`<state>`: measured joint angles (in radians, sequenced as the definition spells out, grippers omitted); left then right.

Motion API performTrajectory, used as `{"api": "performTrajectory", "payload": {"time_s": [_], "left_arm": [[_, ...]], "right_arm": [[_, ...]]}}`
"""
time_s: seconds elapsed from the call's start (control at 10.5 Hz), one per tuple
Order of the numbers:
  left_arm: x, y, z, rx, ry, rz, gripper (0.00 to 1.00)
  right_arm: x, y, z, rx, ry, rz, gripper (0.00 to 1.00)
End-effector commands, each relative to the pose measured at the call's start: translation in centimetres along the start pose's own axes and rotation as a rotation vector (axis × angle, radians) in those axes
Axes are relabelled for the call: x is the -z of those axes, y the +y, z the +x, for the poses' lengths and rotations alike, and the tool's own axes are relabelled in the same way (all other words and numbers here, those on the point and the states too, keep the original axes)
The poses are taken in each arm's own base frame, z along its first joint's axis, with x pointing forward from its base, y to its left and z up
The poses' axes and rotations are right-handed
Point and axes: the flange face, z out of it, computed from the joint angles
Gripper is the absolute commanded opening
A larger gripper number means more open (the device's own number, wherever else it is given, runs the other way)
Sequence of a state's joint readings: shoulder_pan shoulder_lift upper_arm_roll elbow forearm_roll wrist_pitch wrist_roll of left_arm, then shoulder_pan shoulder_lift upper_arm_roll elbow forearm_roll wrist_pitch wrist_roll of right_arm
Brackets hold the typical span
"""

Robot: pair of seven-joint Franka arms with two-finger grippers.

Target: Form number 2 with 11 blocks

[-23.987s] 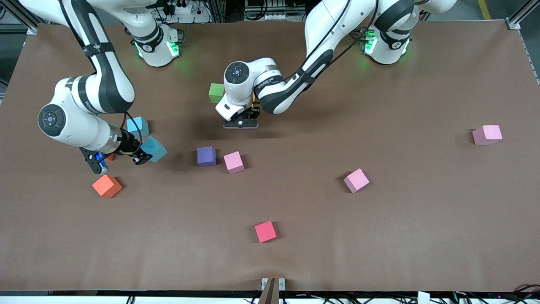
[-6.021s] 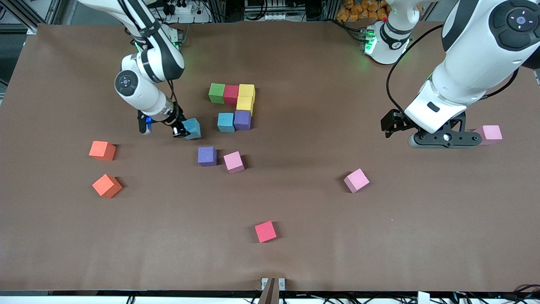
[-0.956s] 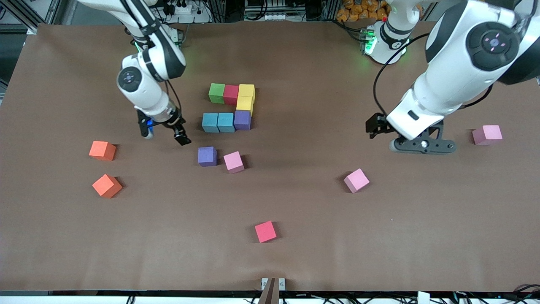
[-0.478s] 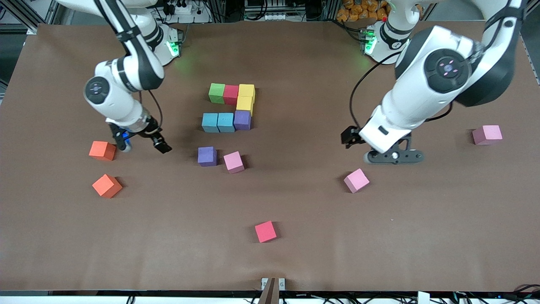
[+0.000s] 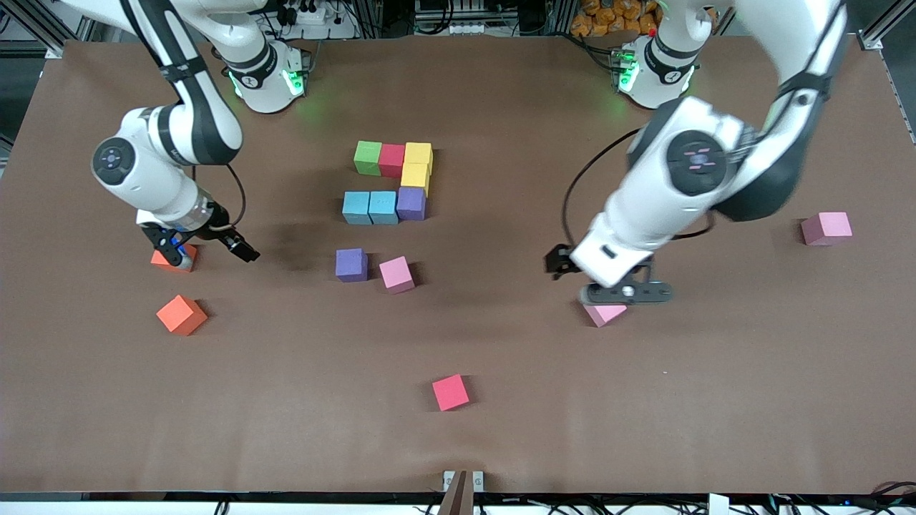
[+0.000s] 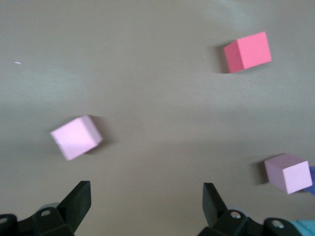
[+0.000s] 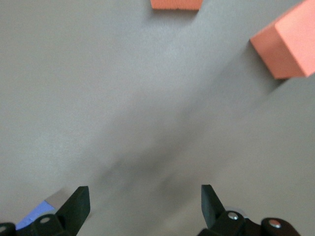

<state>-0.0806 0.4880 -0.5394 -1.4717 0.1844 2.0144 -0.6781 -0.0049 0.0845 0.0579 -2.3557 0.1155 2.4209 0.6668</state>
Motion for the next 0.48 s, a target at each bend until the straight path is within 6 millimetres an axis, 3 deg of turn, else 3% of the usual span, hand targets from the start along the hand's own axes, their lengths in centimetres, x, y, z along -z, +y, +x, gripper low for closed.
{"api": "performTrajectory", "payload": {"time_s": [0.0, 0.38], "left_arm": [[-3.0, 4.2, -1.5, 0.077, 0.031, -0.009, 1.00], [-7.6, 10.7, -6.5, 0.224, 0.065, 0.035, 1.00]], "right_arm": [[2.0, 1.7, 2.4, 0.150, -0.001, -0.031, 1.00], [1.6, 4.5, 4.2, 0.361, 0.036, -0.169, 1.00]]}}
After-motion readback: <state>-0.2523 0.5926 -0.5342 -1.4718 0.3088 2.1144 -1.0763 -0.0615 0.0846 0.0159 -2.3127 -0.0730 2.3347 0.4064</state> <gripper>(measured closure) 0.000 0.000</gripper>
